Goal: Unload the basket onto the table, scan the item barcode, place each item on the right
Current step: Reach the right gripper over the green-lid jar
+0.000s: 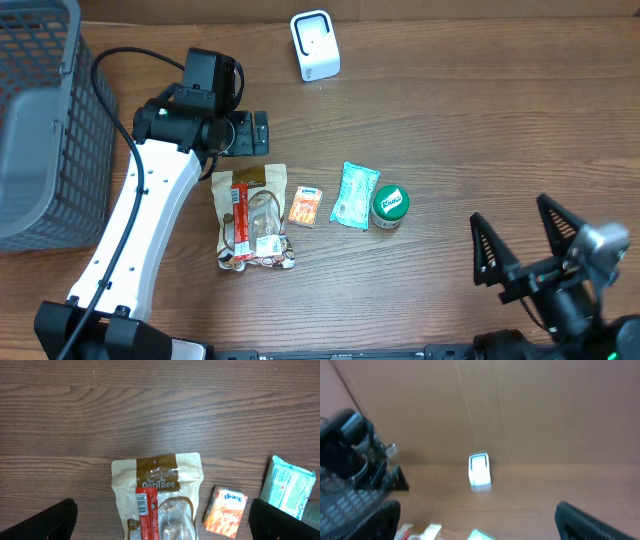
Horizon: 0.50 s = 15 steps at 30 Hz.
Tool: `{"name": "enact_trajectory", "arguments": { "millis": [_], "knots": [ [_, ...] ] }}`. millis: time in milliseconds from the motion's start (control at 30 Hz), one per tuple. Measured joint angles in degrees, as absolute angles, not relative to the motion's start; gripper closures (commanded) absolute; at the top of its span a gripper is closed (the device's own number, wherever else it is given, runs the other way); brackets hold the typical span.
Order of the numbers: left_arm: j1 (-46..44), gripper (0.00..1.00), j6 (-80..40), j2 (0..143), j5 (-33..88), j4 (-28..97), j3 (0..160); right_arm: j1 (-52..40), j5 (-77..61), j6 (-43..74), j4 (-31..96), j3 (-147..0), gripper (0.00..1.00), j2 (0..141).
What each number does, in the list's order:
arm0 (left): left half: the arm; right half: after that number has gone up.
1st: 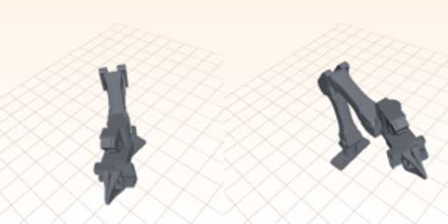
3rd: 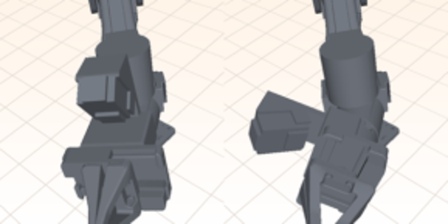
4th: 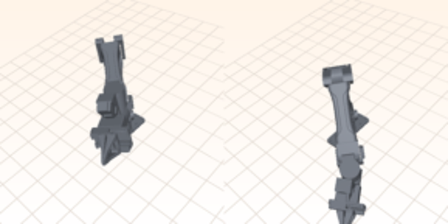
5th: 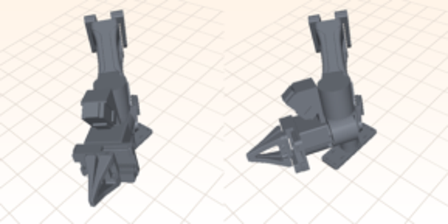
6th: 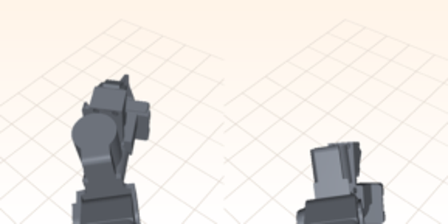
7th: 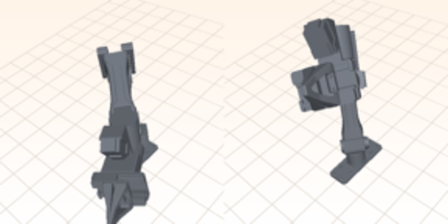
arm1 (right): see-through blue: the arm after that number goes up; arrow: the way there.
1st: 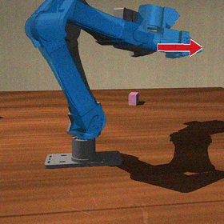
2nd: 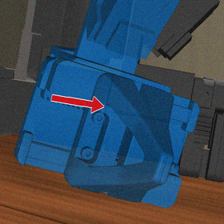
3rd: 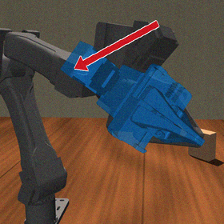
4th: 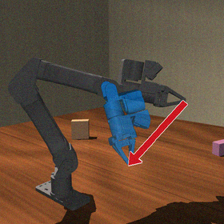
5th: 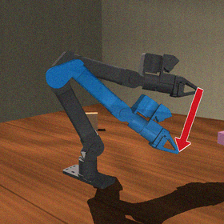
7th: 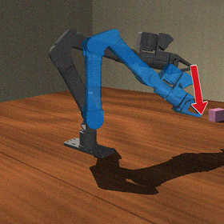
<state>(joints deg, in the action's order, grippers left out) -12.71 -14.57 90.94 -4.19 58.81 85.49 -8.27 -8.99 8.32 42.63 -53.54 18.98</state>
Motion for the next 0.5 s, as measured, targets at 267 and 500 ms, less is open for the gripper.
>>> {"name": "enact_trajectory", "arguments": {
  "millis": [267,500],
  "knots": [
    [-12.71,0.0,-14.57,90.94,-4.36,58.81,85.49,-8.25,-9.06,8.4,71.16,-82.0,0.0,48.14],
    [-12.71,0.0,-14.57,90.94,-4.36,58.78,85.49,-8.23,-17.52,9.43,74.96,-85.91,0.24,68.2]
  ]
}}
